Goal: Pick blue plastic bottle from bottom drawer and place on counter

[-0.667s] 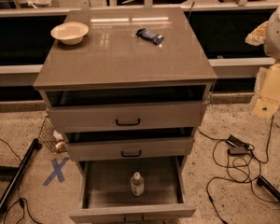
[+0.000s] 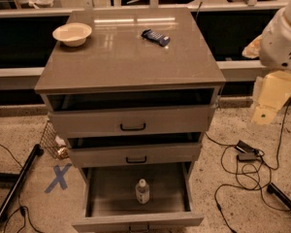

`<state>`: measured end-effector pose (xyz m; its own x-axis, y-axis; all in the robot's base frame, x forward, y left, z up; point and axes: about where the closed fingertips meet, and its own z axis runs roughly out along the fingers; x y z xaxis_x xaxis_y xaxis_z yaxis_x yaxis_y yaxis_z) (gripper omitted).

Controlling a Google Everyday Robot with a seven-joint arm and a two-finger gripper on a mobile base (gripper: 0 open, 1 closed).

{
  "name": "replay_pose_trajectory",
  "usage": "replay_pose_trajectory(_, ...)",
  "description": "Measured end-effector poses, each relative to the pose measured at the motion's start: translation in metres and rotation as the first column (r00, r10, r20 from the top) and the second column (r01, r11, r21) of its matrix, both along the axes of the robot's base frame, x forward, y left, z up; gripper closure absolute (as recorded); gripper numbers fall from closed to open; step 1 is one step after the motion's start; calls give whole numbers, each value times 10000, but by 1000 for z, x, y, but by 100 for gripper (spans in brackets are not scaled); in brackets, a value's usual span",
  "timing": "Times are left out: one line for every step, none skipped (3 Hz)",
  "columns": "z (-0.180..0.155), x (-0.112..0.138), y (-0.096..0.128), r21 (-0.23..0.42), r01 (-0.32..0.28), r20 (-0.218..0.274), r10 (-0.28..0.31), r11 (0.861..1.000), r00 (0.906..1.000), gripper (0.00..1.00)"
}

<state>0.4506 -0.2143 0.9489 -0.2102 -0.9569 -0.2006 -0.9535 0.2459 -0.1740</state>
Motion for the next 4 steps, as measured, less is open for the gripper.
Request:
replay_pose_trajectory(-41, -10, 27, 952, -570, -499, 620, 9938, 9968, 0)
replay_pose_trajectory(-124, -33, 36, 2545, -406, -982, 675, 9662, 9929, 0)
replay_pose_trajectory(-156, -50, 18, 2765, 331, -1060, -37, 9604, 9944, 0)
replay_pose_trajectory(-156, -50, 18, 2749, 328, -1060, -36, 9609, 9944, 0)
